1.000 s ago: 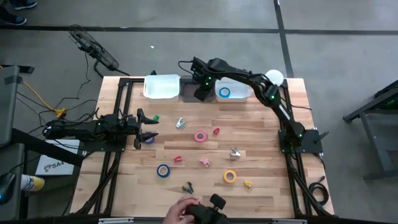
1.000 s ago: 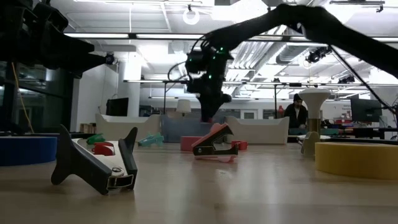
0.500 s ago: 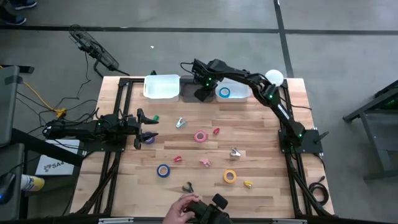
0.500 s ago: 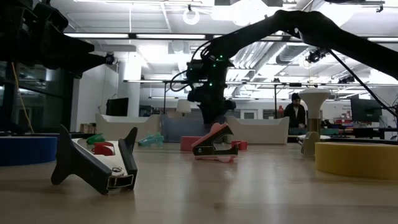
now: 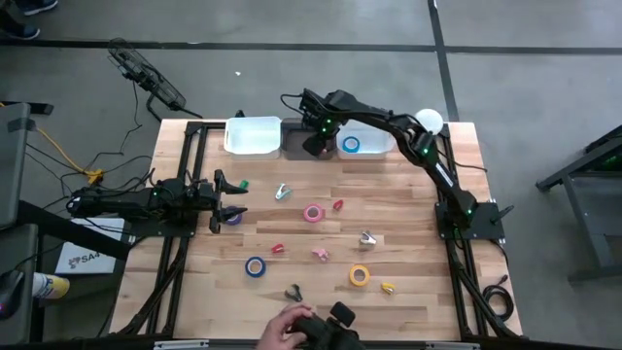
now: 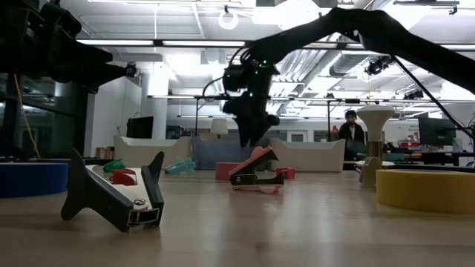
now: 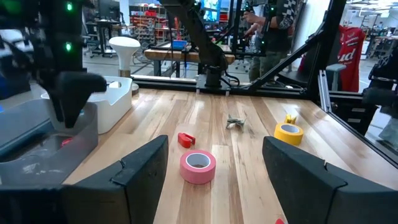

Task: Pick and place Stapler, Stapler remover, tape
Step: Put the top red stapler into the black transparent bin

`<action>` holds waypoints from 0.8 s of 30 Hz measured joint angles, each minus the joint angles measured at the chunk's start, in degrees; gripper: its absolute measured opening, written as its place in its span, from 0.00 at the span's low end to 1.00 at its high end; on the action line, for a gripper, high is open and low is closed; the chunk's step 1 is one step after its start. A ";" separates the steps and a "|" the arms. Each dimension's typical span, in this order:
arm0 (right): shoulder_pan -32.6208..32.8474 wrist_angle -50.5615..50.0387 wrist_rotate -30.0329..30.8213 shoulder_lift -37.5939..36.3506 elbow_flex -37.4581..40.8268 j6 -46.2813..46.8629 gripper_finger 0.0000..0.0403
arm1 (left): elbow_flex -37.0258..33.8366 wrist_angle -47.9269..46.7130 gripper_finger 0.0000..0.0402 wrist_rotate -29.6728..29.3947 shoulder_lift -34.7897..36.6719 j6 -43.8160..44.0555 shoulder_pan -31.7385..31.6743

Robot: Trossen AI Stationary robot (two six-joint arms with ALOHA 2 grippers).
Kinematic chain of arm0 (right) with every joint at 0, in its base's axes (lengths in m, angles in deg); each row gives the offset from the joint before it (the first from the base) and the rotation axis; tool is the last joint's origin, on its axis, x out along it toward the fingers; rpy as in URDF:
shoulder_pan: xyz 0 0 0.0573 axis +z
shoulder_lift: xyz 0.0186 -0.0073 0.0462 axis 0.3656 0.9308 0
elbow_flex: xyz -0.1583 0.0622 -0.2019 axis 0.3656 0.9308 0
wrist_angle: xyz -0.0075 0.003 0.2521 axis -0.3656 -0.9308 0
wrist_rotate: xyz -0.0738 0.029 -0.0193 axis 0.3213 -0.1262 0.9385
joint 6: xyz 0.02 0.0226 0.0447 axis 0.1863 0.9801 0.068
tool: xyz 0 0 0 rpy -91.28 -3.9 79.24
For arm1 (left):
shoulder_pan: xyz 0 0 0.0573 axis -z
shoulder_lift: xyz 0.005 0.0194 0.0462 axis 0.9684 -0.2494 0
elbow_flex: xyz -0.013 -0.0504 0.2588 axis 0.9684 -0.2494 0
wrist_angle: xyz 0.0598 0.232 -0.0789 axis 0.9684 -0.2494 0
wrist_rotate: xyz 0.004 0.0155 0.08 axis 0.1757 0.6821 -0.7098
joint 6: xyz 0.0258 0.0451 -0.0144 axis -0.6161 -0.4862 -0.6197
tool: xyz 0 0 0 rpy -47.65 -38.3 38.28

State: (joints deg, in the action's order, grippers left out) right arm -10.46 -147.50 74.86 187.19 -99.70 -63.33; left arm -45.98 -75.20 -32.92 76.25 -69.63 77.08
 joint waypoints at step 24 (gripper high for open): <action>7.87 -12.79 -2.36 -11.82 -0.04 -26.34 0.44 | 0.00 0.00 0.64 0.00 -0.01 0.00 -0.01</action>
State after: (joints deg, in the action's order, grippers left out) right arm -2.59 -160.29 72.49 175.37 -99.74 -89.67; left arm -45.98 -75.20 -32.92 76.24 -69.63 77.07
